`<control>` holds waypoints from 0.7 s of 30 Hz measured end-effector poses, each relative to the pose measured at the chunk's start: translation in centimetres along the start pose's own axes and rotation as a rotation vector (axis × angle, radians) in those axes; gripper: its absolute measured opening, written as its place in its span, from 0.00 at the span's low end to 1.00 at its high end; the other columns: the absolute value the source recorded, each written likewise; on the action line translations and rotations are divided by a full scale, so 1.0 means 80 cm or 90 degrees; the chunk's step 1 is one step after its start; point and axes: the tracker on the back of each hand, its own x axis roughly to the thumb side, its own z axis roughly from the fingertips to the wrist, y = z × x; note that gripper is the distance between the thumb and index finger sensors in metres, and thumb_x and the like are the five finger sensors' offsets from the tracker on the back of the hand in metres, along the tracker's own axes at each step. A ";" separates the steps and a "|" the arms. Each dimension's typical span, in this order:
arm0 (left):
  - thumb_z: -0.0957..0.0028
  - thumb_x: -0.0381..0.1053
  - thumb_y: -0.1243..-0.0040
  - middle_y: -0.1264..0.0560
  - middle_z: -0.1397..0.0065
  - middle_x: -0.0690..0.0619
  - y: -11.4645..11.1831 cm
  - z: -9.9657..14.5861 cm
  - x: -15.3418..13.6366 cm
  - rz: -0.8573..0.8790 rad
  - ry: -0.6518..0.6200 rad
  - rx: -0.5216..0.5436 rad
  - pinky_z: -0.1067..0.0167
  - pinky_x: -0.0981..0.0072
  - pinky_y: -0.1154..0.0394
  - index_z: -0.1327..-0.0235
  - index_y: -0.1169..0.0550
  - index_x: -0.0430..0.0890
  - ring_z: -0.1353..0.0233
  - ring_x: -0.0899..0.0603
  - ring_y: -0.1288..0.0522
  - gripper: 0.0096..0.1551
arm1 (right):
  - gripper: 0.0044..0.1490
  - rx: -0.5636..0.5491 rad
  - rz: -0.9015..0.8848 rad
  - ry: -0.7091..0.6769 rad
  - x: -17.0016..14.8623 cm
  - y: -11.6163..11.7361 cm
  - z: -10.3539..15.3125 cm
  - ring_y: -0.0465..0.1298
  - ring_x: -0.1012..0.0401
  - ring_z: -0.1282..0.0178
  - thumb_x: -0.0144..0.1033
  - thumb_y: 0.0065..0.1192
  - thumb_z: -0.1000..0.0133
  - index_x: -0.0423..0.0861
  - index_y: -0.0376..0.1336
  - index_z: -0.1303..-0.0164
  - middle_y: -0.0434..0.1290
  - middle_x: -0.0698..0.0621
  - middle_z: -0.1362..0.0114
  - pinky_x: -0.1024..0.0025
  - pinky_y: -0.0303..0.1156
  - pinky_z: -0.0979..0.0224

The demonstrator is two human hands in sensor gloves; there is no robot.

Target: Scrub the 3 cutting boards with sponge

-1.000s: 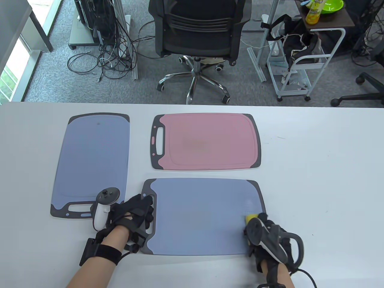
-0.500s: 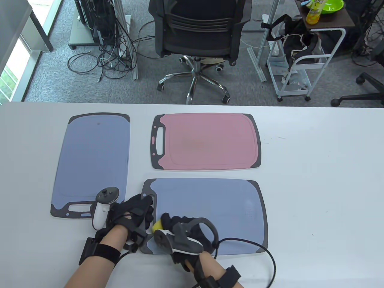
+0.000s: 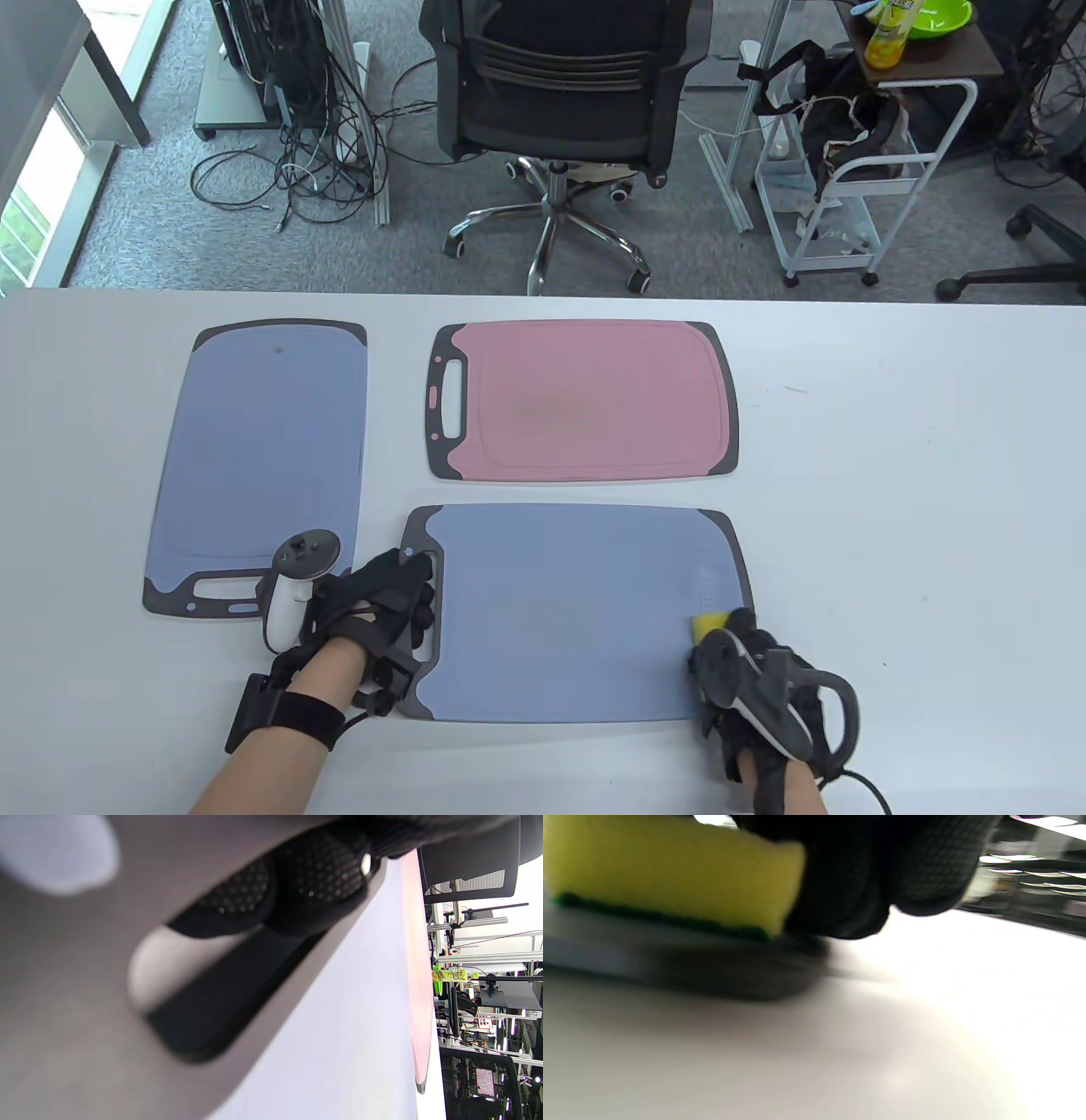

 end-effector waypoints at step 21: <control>0.37 0.66 0.43 0.17 0.49 0.60 0.000 0.001 -0.001 0.006 0.000 0.008 0.61 0.71 0.09 0.35 0.26 0.45 0.60 0.61 0.12 0.30 | 0.47 0.050 -0.005 0.141 -0.056 0.007 0.019 0.79 0.55 0.52 0.60 0.56 0.46 0.41 0.59 0.24 0.75 0.46 0.43 0.54 0.75 0.43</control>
